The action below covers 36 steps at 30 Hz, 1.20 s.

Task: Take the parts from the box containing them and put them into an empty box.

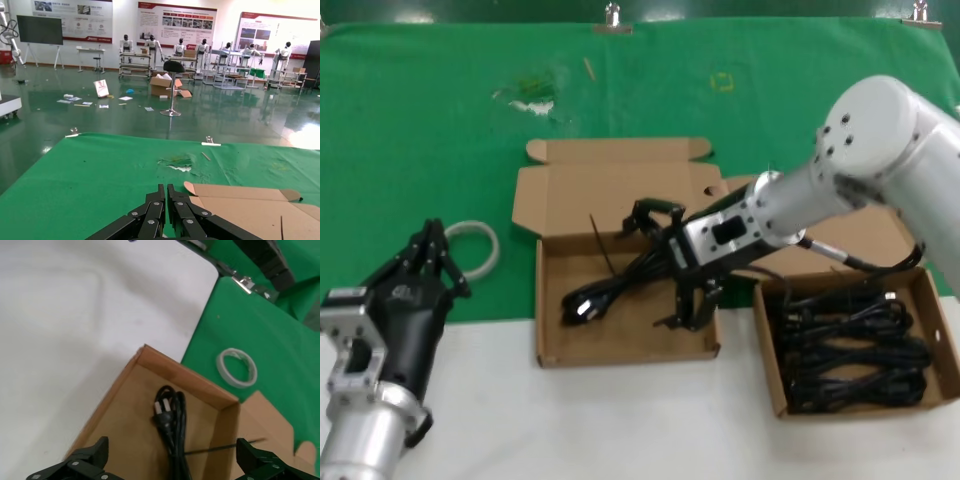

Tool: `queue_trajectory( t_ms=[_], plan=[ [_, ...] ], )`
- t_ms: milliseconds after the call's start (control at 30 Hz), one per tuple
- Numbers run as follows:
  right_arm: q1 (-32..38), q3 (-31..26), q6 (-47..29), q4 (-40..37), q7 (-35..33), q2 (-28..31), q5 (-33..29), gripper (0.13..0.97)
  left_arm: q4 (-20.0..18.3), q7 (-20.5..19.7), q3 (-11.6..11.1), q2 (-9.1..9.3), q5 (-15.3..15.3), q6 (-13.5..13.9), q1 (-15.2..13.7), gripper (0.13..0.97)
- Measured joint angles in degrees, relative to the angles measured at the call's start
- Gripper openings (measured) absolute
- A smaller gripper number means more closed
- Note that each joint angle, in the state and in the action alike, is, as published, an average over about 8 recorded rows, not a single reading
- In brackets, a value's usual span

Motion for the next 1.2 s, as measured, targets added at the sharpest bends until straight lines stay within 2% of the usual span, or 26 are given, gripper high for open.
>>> queue_trajectory(
  t_ms=[267, 500, 800, 1067, 1100, 1200],
  plan=[
    [-4.91, 2.95, 5.01, 4.08, 2.18, 0.43, 2.20, 0.920, 0.00, 0.00, 0.00, 0.02, 0.00, 0.00, 0.00, 0.177],
    [-10.85, 6.51, 11.02, 9.01, 4.78, 0.94, 4.85, 0.937, 0.00, 0.00, 0.01, 0.02, 0.00, -0.01, 0.00, 0.190],
    [-18.79, 11.25, 19.11, 15.59, 8.27, 1.63, 8.39, 0.965, 0.00, 0.00, 0.01, 0.02, -0.01, -0.01, 0.00, 0.292],
    [-25.72, 15.43, 26.17, 21.38, 11.34, 2.23, 11.49, 0.966, 0.00, 0.00, 0.02, 0.02, -0.01, -0.01, 0.00, 0.459],
    [-26.61, 15.96, 27.07, 22.12, 11.73, 2.31, 11.89, 0.966, 0.00, 0.00, 0.02, 0.02, -0.01, -0.02, 0.00, 0.459],
    [-29.24, 17.54, 29.75, 24.28, 12.89, 2.53, 13.07, 0.966, 0.00, 0.00, 0.02, 0.02, -0.01, -0.02, 0.00, 0.539]
  ],
)
